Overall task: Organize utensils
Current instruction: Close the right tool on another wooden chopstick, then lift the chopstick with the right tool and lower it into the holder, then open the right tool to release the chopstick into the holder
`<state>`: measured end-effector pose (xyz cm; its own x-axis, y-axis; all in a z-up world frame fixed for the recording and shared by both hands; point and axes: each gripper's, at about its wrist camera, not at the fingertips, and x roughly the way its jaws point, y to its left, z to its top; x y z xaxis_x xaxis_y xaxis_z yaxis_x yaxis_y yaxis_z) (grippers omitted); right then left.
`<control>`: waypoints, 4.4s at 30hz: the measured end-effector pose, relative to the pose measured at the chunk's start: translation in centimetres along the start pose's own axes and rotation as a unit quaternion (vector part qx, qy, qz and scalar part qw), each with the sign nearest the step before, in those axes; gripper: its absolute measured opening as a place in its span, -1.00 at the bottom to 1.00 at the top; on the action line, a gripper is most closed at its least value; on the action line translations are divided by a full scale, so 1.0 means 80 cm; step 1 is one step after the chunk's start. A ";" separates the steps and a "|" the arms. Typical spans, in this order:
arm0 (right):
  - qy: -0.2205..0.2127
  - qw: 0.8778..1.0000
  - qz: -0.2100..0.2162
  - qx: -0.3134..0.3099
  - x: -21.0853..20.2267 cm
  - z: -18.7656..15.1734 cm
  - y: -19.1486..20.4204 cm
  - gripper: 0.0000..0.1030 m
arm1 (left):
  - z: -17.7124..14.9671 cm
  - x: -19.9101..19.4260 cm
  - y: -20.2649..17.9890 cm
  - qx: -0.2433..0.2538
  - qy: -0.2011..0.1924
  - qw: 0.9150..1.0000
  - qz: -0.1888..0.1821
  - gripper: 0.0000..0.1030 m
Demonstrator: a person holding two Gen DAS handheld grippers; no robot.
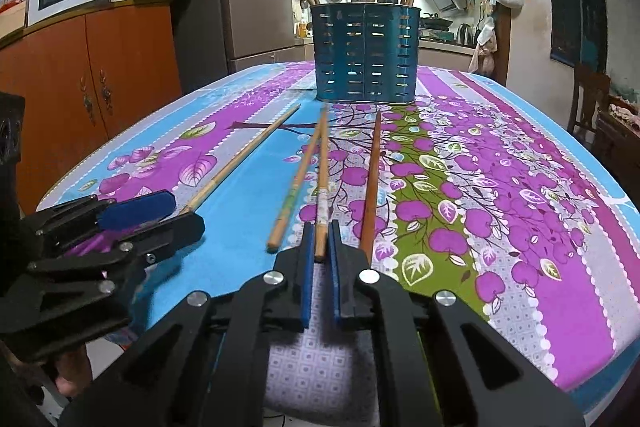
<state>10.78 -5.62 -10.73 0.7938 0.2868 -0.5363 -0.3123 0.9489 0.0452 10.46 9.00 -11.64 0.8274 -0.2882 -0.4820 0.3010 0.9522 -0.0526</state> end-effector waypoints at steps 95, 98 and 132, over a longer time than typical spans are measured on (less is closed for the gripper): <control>-0.178 0.980 0.056 -0.067 -0.050 0.495 -0.131 -0.90 | 0.518 -0.033 -0.013 0.030 -0.186 0.980 0.067 -0.87; -0.171 0.981 0.060 -0.064 -0.033 0.497 -0.137 -0.90 | 0.520 -0.008 -0.010 0.032 -0.174 0.982 0.071 -0.87; -0.094 0.992 0.086 -0.017 0.095 0.465 -0.170 -0.90 | 0.485 0.131 0.042 0.003 -0.084 0.992 0.097 -0.87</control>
<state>40.51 -11.44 15.94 0.8101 0.4657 -0.3562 -0.4656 0.8802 0.0920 38.58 5.24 17.07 0.9376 -0.1121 -0.3292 0.1296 0.9911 0.0317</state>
